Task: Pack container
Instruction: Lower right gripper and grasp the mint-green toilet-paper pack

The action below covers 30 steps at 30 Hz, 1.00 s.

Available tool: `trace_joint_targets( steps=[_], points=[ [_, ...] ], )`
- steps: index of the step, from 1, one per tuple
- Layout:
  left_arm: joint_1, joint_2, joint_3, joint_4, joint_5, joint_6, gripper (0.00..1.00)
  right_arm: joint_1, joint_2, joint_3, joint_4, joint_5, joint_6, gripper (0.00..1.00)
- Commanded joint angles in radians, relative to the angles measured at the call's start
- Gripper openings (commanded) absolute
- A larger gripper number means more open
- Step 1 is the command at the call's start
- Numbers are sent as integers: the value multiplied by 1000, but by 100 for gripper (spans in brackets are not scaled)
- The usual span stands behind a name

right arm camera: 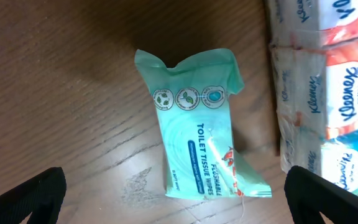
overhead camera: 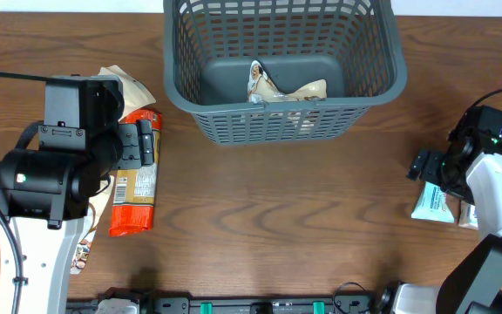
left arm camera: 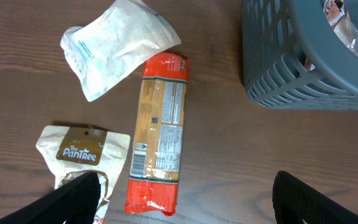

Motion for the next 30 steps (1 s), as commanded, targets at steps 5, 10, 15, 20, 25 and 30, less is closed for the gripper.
trace_joint_targets(
  steps=[5,10,15,20,25,30],
  points=[
    [3,0,0,-5,-1,13,84,-10,13,-4,17,-6,19,99],
    [3,0,0,-5,-1,13,84,-10,13,-53,78,-6,19,99],
    [3,0,0,-5,-1,13,84,-10,13,-140,180,-6,19,99],
    [3,0,0,-5,-1,13,84,-10,13,-205,271,-10,27,98],
    [3,0,0,-5,-1,13,84,-10,13,-261,363,-10,35,95],
    [3,0,0,-7,-1,13,84,-9,13,-315,450,-10,54,89]
  ],
)
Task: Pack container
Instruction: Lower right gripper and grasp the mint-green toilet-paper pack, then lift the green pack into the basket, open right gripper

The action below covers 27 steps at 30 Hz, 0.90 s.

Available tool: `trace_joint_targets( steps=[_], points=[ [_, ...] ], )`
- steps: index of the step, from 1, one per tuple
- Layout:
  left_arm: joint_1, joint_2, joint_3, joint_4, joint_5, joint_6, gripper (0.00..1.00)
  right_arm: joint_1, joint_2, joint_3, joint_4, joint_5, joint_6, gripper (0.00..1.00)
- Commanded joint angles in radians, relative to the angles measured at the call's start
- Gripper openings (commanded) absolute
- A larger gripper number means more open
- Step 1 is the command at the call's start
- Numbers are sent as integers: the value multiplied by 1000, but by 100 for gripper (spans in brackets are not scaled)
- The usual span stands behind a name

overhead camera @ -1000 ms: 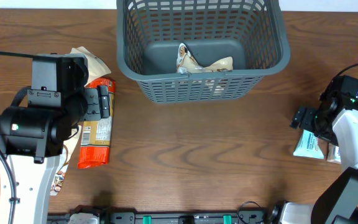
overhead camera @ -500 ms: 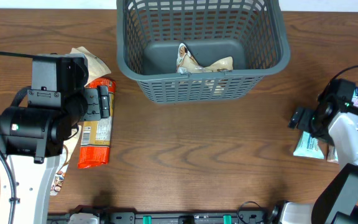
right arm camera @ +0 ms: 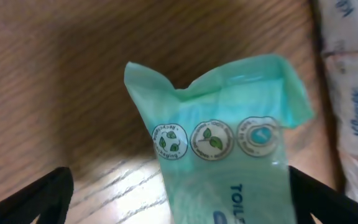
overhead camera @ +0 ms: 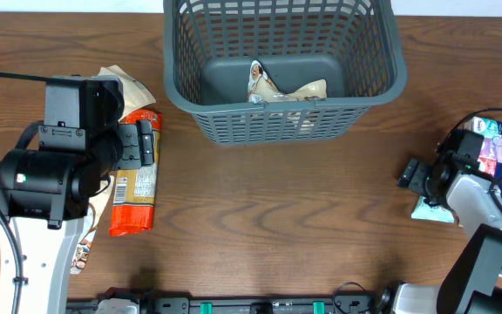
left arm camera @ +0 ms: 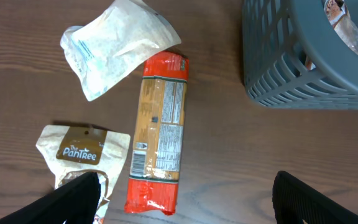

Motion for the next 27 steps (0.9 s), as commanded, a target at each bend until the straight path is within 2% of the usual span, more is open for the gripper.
trace_joint_targets(
  steps=[1,2,4,7,10,11,15,22,27],
  points=[
    [3,0,0,-6,-1,13,84,-9,7,-29,24,-5,34,86],
    [3,0,0,-6,-1,13,84,-9,7,-32,29,-5,34,81],
    [3,0,0,-10,-1,13,84,-9,7,-32,36,-5,37,62],
    [3,0,0,-17,-1,13,84,-9,7,-32,43,-5,37,48],
    [3,0,0,-21,-1,13,84,-9,7,-32,45,-6,37,17],
    [3,0,0,-21,-1,13,85,-9,7,-32,45,-6,37,9],
    [3,-2,0,-21,-1,13,84,-9,7,-32,47,-27,37,1],
    [3,-2,0,-21,-1,13,84,-6,-13,16,21,-167,36,1],
    [3,-1,0,-20,-1,13,84,2,-81,172,-108,-178,-2,2]
  ],
)
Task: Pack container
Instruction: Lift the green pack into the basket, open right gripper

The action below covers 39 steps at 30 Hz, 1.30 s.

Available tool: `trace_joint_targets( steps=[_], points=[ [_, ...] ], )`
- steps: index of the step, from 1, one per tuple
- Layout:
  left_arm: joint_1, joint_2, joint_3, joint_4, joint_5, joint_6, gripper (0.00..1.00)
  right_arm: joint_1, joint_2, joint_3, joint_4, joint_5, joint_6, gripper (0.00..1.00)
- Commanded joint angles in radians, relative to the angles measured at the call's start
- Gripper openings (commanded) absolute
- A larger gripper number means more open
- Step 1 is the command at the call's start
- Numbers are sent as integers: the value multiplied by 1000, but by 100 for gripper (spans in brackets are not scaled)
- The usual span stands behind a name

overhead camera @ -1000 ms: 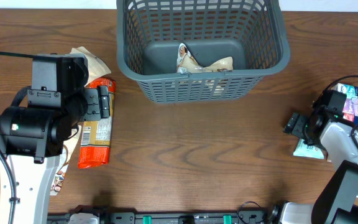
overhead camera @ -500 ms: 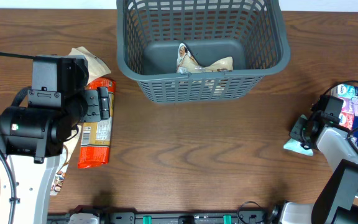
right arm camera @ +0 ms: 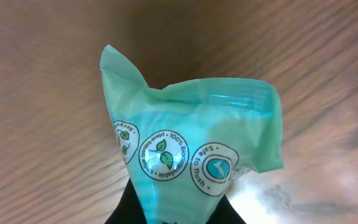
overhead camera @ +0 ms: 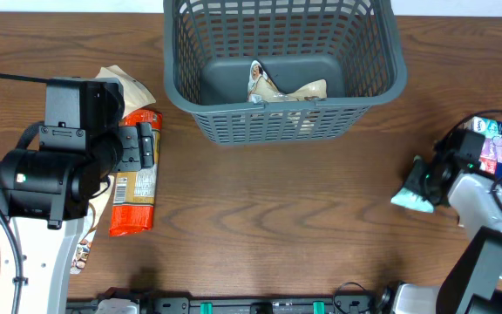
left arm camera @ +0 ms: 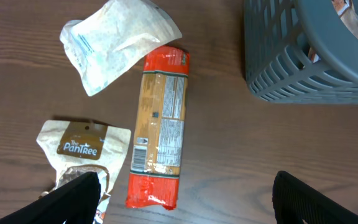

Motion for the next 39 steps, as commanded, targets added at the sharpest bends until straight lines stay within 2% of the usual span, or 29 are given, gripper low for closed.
trace_joint_targets(
  steps=[1,5,13,15,18,22,29,33,39],
  points=[
    [3,-1,0,-2,-1,13,84,6,-78,159,-54,-34,-45,2],
    [3,-1,0,-2,-1,13,84,9,-111,356,-178,-34,-95,1],
    [3,-1,0,-2,-1,13,84,112,-111,771,-364,-49,-337,1],
    [3,-1,0,-2,-1,13,84,165,-110,858,-373,-74,-430,1],
    [3,-1,0,-2,-1,13,84,285,-110,970,-406,-189,-699,1],
    [3,-1,0,-2,-1,13,84,455,-98,1040,-397,-204,-962,1],
    [3,-1,0,2,-1,13,84,657,50,1093,-388,-219,-1149,1],
    [3,-1,0,6,-1,13,84,718,177,1093,-395,-198,-1161,1],
    [3,-1,0,6,-1,13,84,735,357,1093,-400,-198,-1160,1]
  ],
)
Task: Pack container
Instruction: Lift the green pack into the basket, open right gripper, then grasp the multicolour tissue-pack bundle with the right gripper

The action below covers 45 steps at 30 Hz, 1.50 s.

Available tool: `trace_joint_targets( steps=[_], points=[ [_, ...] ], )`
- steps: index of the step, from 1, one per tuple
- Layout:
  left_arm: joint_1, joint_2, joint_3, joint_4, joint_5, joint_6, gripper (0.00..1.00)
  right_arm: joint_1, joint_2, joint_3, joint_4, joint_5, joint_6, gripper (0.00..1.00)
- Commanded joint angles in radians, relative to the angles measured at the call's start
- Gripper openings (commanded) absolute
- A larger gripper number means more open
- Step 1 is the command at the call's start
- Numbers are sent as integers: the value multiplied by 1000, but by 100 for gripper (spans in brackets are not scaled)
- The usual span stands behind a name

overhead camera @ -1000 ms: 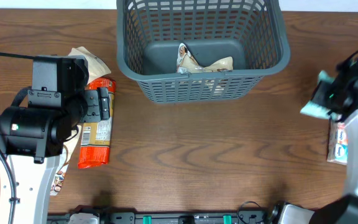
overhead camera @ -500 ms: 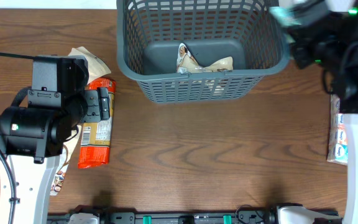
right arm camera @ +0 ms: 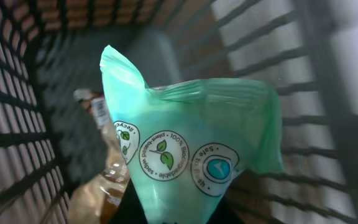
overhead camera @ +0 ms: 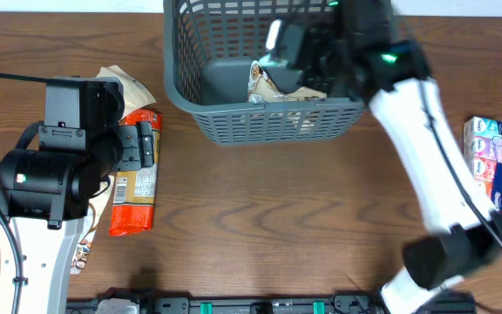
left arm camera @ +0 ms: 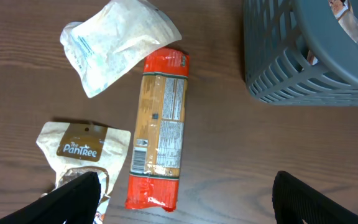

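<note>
The grey mesh basket [overhead camera: 234, 122] stands at the back middle, with a crinkled snack bag [overhead camera: 279, 87] on its floor. My right gripper [overhead camera: 301, 48] hangs over the basket's inside, shut on the green toilet wipes pack [right arm camera: 191, 143], which fills the right wrist view above the snack bag [right arm camera: 98, 183]. The pack [overhead camera: 275, 37] shows only as a pale blur overhead. My left gripper [left arm camera: 185, 208] is open above the table at the left, over a red-and-orange packet [left arm camera: 160, 146], a white pouch [left arm camera: 117, 53] and a PanTree bag [left arm camera: 82, 152].
Tissue packs [overhead camera: 486, 157] lie at the table's right edge. The basket's wall [left arm camera: 291, 68] is close to the right of the left gripper. My right arm [overhead camera: 434, 157] stretches from the front right across to the basket.
My right gripper, holding the wipes pack, was low over the table's right side and is now over the inside of the basket. The left arm has not moved.
My right gripper was open above the wipes pack lying beside the tissue packs. It then stood close down over the pack, then was shut on it just off the table. Now the pack is held over the basket. The left gripper stayed open throughout.
</note>
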Motion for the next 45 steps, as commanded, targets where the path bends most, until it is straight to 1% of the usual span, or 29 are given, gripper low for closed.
trace_joint_targets(
  steps=[1,7,10,11,12,13,14,15,18,23,25,27,29,31,34,42,45],
  points=[
    [3,-1,0,-2,-1,13,84,4,65,6,-8,2,-27,1],
    [3,-2,0,-3,-1,12,84,5,198,6,-61,2,-21,1],
    [3,-1,0,-10,-1,13,84,5,212,6,-65,2,18,1],
    [3,-1,0,-10,-1,13,84,5,211,6,-61,2,27,4],
    [3,-1,0,-10,-1,13,84,5,201,10,-61,2,44,19],
    [3,-1,0,-10,-1,13,84,5,196,13,-61,3,68,39],
    [3,-1,0,-10,-1,13,84,5,182,21,-62,3,103,78],
    [3,-1,0,-11,-1,13,84,5,171,31,-62,3,142,99],
    [3,-1,0,-14,-1,13,84,0,119,64,-80,-15,195,99],
    [3,-1,0,-23,-1,13,84,-33,-5,148,-135,-113,201,99],
    [3,-1,0,-26,-1,13,84,-66,-64,181,-144,-104,250,99],
    [3,-1,0,-29,-1,13,84,-113,-115,200,-143,-48,339,99],
    [3,-1,0,-30,-1,13,84,-179,-169,209,-148,78,510,99],
    [3,-1,0,-30,-1,13,84,-250,-214,209,-192,222,662,99],
    [3,-1,0,-29,-1,13,84,-386,-267,209,-313,338,811,99],
    [3,-1,0,-29,-1,13,84,-785,-298,193,-576,345,1068,99],
    [3,-1,0,-29,-1,13,84,-899,-298,146,-583,314,1069,99]
  ],
)
